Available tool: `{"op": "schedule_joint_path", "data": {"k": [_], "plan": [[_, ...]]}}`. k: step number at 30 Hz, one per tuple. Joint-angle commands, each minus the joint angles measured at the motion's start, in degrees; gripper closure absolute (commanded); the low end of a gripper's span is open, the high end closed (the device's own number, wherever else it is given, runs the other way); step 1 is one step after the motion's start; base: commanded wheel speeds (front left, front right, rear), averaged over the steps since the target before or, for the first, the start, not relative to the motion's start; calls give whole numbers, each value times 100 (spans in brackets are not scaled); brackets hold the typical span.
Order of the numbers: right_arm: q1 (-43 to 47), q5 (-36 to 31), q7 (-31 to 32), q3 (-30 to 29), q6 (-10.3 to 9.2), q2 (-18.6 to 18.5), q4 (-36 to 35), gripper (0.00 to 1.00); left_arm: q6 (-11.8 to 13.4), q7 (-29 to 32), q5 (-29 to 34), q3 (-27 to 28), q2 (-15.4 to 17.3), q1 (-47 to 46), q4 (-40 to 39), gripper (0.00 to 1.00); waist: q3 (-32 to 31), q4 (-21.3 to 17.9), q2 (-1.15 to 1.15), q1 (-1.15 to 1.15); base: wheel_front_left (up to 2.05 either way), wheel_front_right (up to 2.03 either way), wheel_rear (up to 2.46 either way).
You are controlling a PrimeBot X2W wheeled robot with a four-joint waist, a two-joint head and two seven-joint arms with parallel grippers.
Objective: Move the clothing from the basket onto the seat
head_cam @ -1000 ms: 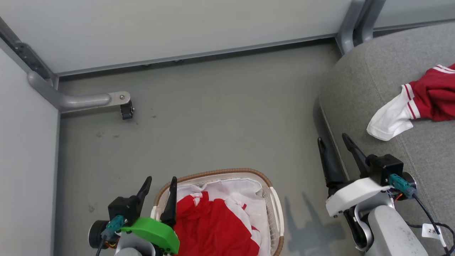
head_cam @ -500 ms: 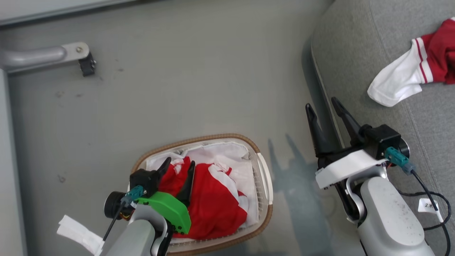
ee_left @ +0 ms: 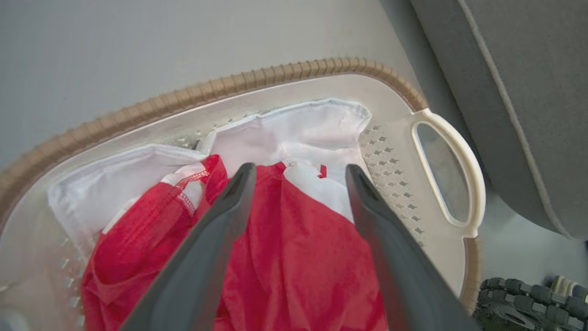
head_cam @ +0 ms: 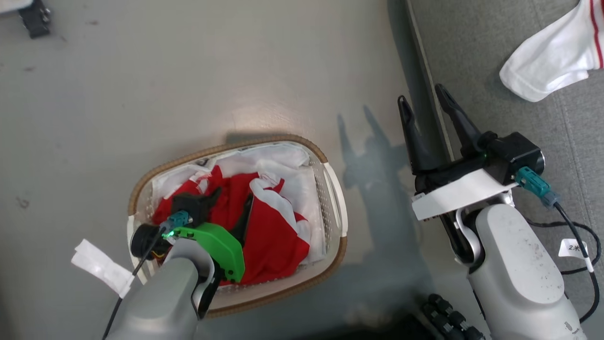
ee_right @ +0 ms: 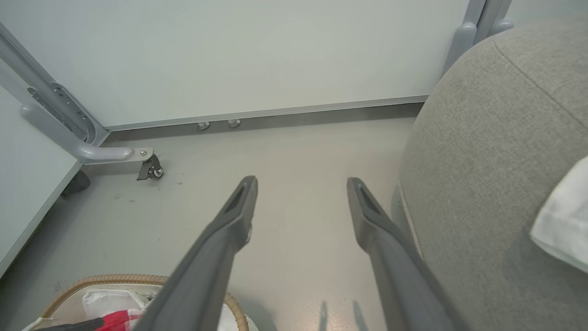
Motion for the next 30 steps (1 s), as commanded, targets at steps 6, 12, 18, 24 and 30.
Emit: {"op": "schedule_joint_path", "data": {"k": [6, 12, 18, 24, 30], "plan": [[-192, 30, -9, 48, -8, -11, -241, 0, -18, -1, -250, -591, 286, -538, 284, 0, 830, -368, 0, 0, 0, 0, 0], [-289, 71, -9, 208, -8, -12, -416, 0, -18, 0, -497, -1177, 418, -845, 552, 0, 1172, -538, 0, 0, 0, 0, 0], [-350, 79, -9, 239, -8, -12, -537, 0, -18, 0, -776, -1606, 524, -1091, 735, 0, 1435, -625, 0, 0, 0, 0, 0], [-191, -9, -9, 150, -8, -13, -611, 0, -18, 0, -986, -1868, 487, -1285, 967, 0, 1528, -582, 0, 0, 0, 0, 0], [-130, -26, -9, 122, -8, -13, -658, 0, -18, 0, -1187, -2091, 408, -1394, 1077, 0, 1604, -556, 0, 0, 0, 0, 0]]}}
